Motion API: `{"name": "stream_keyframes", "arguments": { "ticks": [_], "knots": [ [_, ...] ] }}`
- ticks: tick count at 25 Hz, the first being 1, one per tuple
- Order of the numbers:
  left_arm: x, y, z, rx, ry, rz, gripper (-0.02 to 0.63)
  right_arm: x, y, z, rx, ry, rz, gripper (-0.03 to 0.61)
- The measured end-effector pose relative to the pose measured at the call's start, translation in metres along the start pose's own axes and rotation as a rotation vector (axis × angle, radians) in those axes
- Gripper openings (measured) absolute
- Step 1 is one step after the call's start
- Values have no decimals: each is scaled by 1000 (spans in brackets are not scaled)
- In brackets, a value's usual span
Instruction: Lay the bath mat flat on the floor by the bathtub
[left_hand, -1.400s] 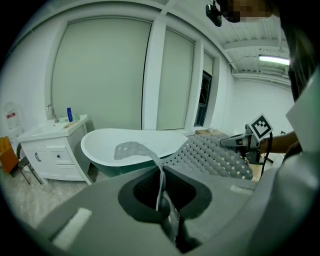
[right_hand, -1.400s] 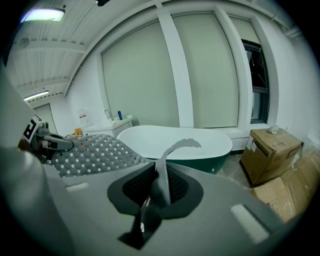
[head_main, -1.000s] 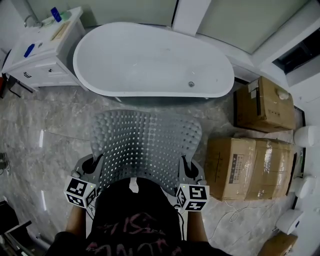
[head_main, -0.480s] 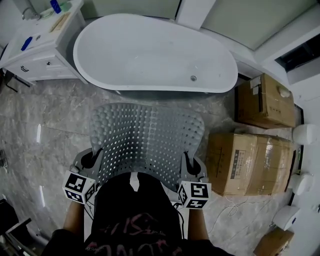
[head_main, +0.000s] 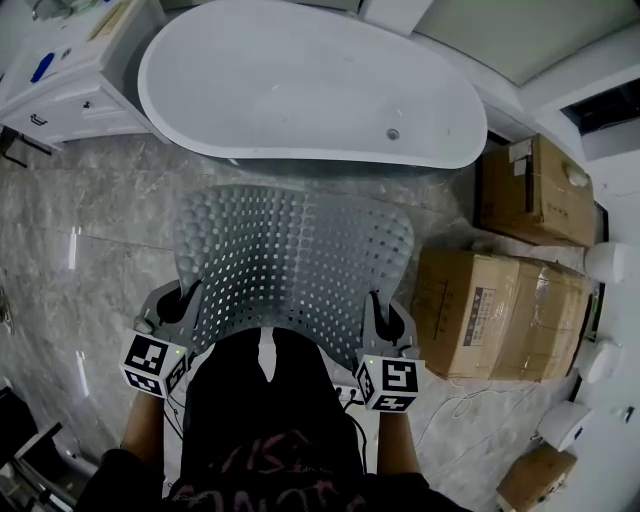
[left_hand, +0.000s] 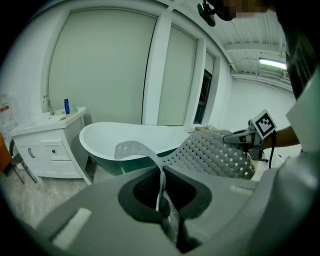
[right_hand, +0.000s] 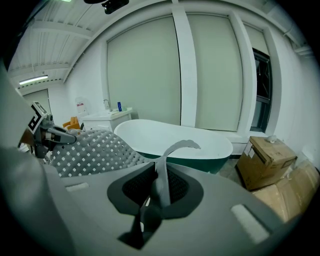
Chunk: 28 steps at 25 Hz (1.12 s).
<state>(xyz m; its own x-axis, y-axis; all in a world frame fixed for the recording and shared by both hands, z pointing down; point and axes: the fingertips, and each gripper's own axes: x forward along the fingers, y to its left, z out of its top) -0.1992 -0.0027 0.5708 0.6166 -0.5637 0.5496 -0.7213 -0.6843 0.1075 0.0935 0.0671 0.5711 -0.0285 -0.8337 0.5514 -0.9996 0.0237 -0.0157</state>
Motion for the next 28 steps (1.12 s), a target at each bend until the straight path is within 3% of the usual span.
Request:
{"name": "stream_keyframes", "arguments": {
  "ticks": [28],
  "knots": [
    [67,16,-50,-47,92,-9,17,66,6,-41,-37,53,30,54]
  ]
}}
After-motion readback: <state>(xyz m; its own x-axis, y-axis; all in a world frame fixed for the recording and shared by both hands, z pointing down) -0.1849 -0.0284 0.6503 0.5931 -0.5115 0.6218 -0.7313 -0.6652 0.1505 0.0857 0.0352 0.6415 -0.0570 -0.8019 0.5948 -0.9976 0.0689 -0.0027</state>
